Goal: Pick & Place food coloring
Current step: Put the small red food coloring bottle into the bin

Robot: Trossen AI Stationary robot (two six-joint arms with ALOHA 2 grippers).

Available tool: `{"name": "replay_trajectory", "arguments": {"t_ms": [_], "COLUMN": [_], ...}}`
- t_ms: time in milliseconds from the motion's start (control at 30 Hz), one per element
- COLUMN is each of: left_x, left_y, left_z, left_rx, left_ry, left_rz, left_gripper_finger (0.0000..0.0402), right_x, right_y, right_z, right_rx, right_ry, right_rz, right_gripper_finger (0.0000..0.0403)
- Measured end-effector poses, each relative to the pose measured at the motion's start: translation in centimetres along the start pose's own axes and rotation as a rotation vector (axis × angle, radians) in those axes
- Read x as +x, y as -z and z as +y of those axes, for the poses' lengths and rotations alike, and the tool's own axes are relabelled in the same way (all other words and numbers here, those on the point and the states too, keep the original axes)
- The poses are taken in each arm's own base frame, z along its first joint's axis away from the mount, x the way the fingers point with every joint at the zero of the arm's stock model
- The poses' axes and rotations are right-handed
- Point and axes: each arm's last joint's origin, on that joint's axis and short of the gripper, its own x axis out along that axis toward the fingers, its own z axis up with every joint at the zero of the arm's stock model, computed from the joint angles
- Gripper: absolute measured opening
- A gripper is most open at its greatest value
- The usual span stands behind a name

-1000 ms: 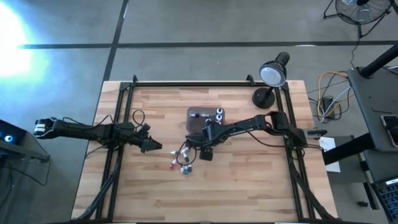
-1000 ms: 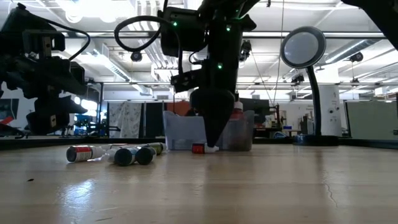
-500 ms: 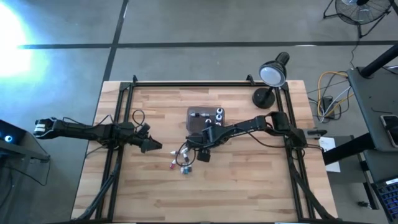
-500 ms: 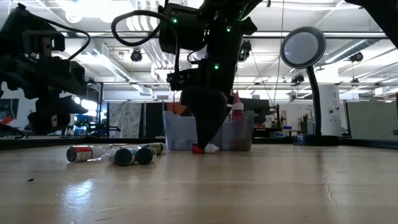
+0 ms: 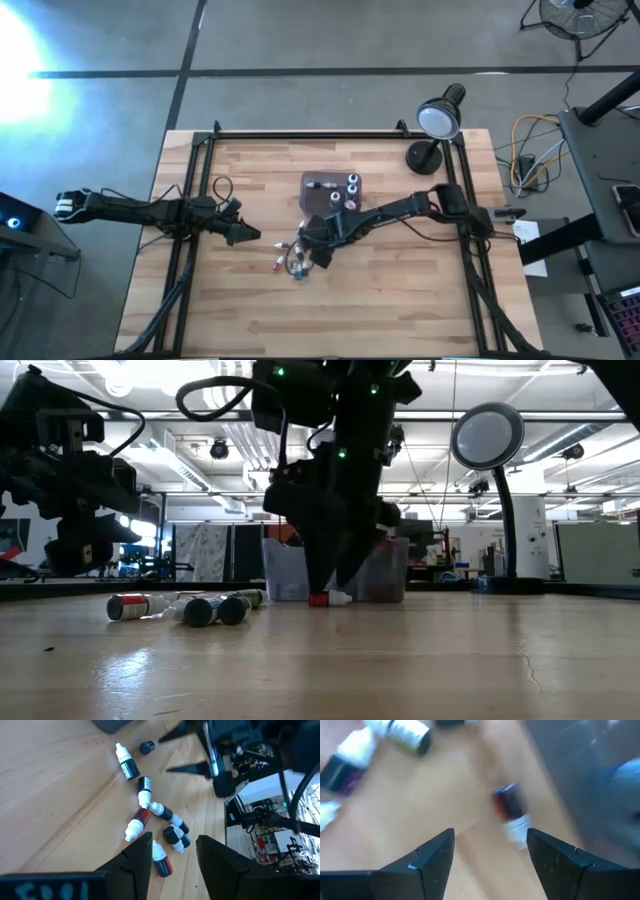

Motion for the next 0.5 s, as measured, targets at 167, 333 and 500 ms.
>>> {"name": "replay_trajectory", "arguments": {"t_ms": [167,333,500], "left_x": [0.0,0.0,0.0], "left_y": [0.0,0.0,0.0], "left_z": [0.0,0.0,0.0], "left_rx": [0.000,-0.001,-0.003], "left_ry": [0.000,0.000,0.000], "left_rz": [0.000,0.000,0.000], "left_gripper_finger": [0.0131,0.0131,0.0131], "right_x": [-0.5,-1.6,-2.0], "right_y": [1.3,2.1,3.6], "right_z": [1.6,2.9,2.7], "right_rx": [0.107,0.141,0.451], "right_ry": [0.021,0.067,0.183], "right_rz": [-0.037,-0.119,-0.177], "right_gripper_finger": [0.0246,0.0238,0.0237]}}
